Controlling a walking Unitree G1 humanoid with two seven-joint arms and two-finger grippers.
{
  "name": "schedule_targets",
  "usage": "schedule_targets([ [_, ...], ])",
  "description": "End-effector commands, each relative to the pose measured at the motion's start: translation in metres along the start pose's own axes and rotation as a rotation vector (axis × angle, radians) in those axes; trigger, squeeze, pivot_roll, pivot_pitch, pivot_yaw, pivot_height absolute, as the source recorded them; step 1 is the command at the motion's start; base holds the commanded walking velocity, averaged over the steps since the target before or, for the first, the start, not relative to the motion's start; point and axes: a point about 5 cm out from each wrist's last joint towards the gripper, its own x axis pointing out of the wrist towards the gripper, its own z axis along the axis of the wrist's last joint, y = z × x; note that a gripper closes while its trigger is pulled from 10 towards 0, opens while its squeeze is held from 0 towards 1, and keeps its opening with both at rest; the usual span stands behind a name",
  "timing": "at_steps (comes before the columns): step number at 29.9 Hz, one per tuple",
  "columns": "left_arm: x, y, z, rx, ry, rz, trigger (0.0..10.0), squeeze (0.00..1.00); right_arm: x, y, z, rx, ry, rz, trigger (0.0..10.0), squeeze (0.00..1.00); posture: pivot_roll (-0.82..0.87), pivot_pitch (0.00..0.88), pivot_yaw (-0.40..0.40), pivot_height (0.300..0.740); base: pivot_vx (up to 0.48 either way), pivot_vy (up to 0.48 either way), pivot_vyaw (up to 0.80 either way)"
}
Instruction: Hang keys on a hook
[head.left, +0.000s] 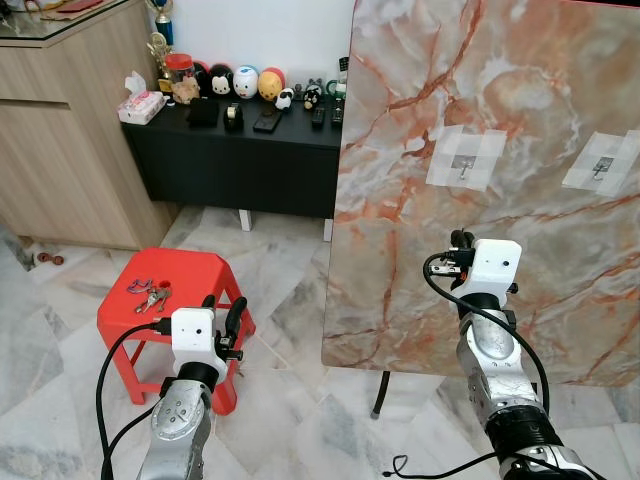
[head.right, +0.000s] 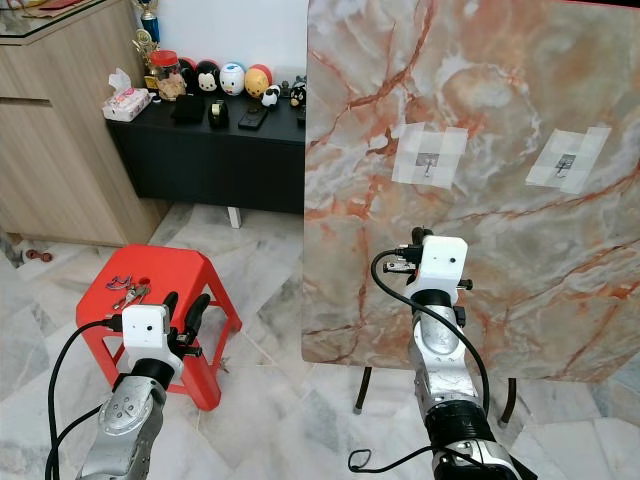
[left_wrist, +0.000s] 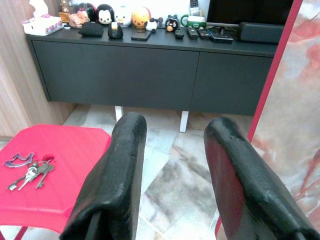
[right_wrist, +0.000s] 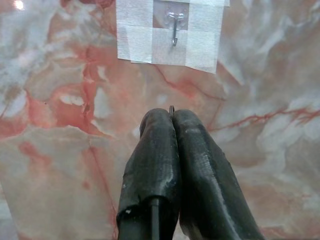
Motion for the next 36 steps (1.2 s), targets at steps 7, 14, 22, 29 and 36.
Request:
schedule_targets([
  [7, -0.002, 0.001, -0.006, -0.013, 0.025, -0.002, 10.0, 0.00, 0.001, -0.006, 0.001, 0.015, -0.005, -0.029, 10.0, 0.00, 0.13, 0.004, -0.068, 0.740, 0.000, 0.000, 0.00],
  [14, -0.034, 0.025, -0.050, 0.017, 0.219, 0.073, 10.0, 0.00, 0.001, -0.006, 0.001, 0.016, -0.010, -0.034, 10.0, 0.00, 0.14, 0.000, -0.062, 0.740, 0.000, 0.000, 0.00],
  [22, -0.077, 0.059, -0.084, 0.046, 0.414, 0.181, 10.0, 0.00, 0.001, -0.006, 0.000, 0.018, -0.008, -0.037, 10.0, 0.00, 0.14, 0.000, -0.061, 0.740, 0.090, 0.000, 0.00],
  [29, -0.094, 0.060, -0.097, 0.060, 0.476, 0.198, 10.0, 0.00, 0.002, -0.006, 0.001, 0.018, -0.007, -0.045, 10.0, 0.00, 0.15, 0.005, -0.074, 0.740, 0.308, 0.000, 0.00],
  [36, -0.078, 0.050, -0.091, 0.047, 0.427, 0.176, 10.0, 0.00, 0.003, -0.007, 0.002, 0.017, -0.009, -0.060, 10.0, 0.00, 0.14, 0.021, -0.074, 0.740, 0.349, 0.000, 0.00],
])
